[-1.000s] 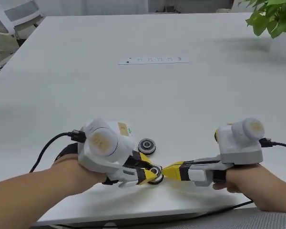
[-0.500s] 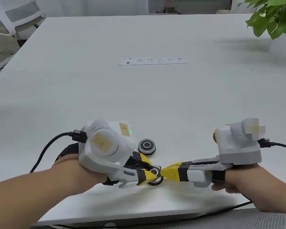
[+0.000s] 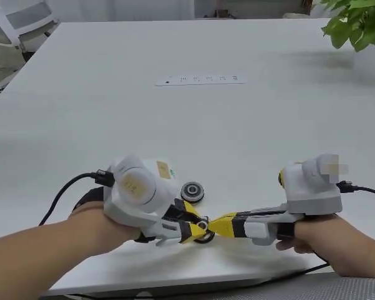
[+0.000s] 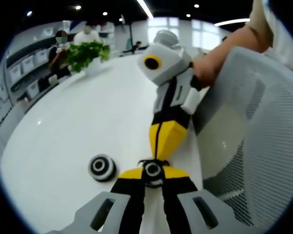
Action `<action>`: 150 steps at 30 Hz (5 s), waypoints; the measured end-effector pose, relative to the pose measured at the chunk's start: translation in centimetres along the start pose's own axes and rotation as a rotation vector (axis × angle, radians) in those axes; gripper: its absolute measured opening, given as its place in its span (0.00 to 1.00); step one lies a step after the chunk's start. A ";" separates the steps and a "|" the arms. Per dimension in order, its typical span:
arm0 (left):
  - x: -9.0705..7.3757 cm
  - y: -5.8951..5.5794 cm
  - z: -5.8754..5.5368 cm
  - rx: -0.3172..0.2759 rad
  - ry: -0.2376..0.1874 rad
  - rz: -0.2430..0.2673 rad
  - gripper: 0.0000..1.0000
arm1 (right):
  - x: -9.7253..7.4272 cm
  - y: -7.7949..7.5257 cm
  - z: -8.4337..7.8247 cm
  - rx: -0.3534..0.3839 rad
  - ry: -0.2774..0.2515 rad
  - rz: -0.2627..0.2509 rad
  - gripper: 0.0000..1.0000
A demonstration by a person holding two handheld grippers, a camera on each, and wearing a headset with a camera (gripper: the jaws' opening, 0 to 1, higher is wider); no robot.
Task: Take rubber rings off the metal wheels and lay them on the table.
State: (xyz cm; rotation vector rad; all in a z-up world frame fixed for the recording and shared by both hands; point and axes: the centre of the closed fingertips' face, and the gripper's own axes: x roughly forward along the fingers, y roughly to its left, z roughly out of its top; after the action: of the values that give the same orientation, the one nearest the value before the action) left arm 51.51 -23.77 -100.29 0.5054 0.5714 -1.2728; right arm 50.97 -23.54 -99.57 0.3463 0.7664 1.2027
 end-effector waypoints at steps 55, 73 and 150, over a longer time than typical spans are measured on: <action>-1.2 -0.7 1.1 -0.051 -0.054 -0.034 0.30 | -0.4 -0.4 0.6 0.010 -0.040 -0.001 0.00; -4.9 -0.2 2.0 -0.096 -0.114 -0.010 0.46 | -0.7 0.5 2.3 -0.027 -0.045 0.026 0.00; -14.5 2.0 -2.7 -0.258 -0.146 0.179 0.67 | 8.6 1.3 0.6 -0.317 0.352 0.018 0.03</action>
State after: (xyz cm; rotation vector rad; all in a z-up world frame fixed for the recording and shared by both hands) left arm 50.37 -10.92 -92.78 0.2406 0.5452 -1.0379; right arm 51.80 -15.04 -101.28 -0.1246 0.8569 1.3974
